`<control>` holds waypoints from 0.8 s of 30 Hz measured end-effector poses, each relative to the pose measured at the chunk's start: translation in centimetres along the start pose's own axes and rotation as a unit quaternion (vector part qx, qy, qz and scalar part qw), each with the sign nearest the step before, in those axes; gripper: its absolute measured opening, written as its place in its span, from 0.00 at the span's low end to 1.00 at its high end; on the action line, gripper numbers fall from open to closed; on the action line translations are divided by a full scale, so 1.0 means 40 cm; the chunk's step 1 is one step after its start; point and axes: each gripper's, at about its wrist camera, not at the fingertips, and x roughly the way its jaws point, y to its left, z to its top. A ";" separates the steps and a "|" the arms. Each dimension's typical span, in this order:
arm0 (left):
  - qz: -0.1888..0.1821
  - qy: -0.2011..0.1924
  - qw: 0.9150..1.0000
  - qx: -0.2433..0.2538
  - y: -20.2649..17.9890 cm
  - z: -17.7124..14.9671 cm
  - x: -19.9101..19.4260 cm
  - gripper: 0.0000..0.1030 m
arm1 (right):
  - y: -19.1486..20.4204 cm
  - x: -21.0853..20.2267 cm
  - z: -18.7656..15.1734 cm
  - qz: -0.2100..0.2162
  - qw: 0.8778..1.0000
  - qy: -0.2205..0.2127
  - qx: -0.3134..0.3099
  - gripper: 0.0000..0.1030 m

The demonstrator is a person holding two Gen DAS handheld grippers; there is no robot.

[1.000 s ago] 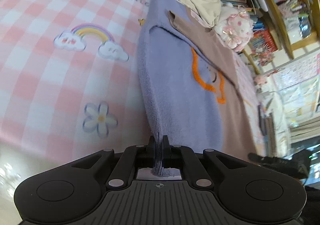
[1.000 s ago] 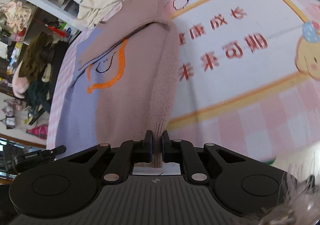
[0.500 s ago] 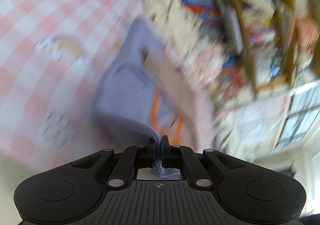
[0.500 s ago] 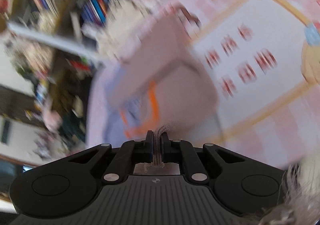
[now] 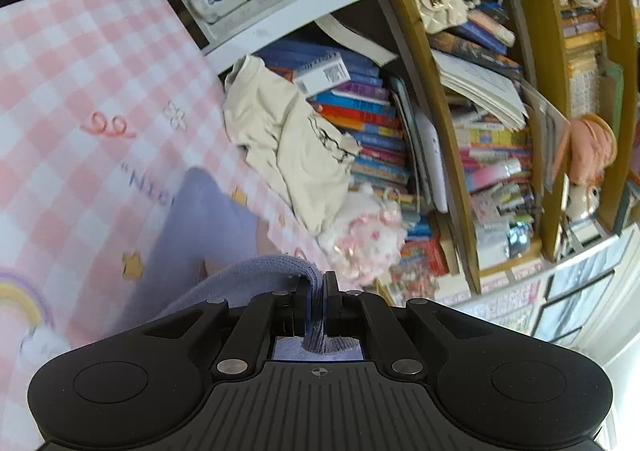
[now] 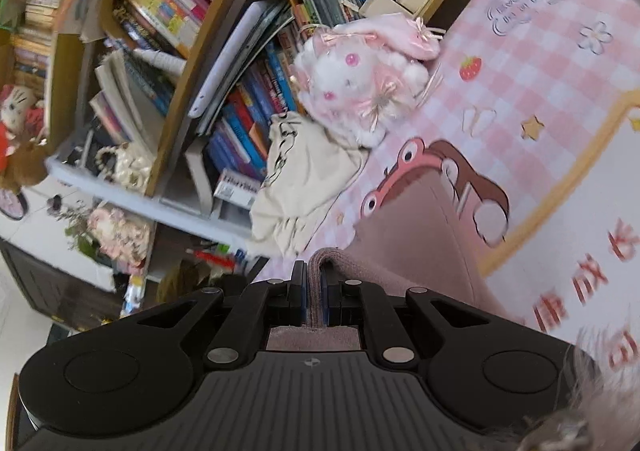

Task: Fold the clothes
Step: 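Lift the hem with both grippers and fold it up toward the collar, then lay the folded hem down and open both grippers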

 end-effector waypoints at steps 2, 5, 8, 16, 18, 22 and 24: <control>0.015 0.001 1.000 0.005 0.003 0.021 0.036 0.03 | -0.004 0.042 0.021 -0.011 1.000 0.001 0.000 0.07; 0.041 0.007 0.999 0.011 0.016 0.042 0.084 0.03 | -0.017 0.106 0.050 -0.030 1.000 0.005 -0.003 0.07; 0.069 0.014 0.997 0.019 0.030 0.057 0.130 0.05 | -0.042 0.167 0.072 -0.050 0.999 0.013 0.002 0.07; 0.183 0.014 0.963 0.196 -0.011 0.066 0.163 0.51 | -0.048 0.216 0.102 -0.140 0.988 -0.003 -0.066 0.46; 0.196 0.007 0.948 0.251 -0.026 0.054 0.152 0.53 | -0.013 0.231 0.085 -0.160 0.973 0.014 -0.163 0.46; 0.220 0.024 0.911 0.348 -0.044 0.014 0.191 0.53 | 0.059 0.302 0.014 -0.204 0.901 0.058 -0.378 0.45; 0.238 0.031 0.890 0.388 -0.048 -0.005 0.234 0.51 | 0.073 0.350 -0.013 -0.225 0.869 0.064 -0.437 0.43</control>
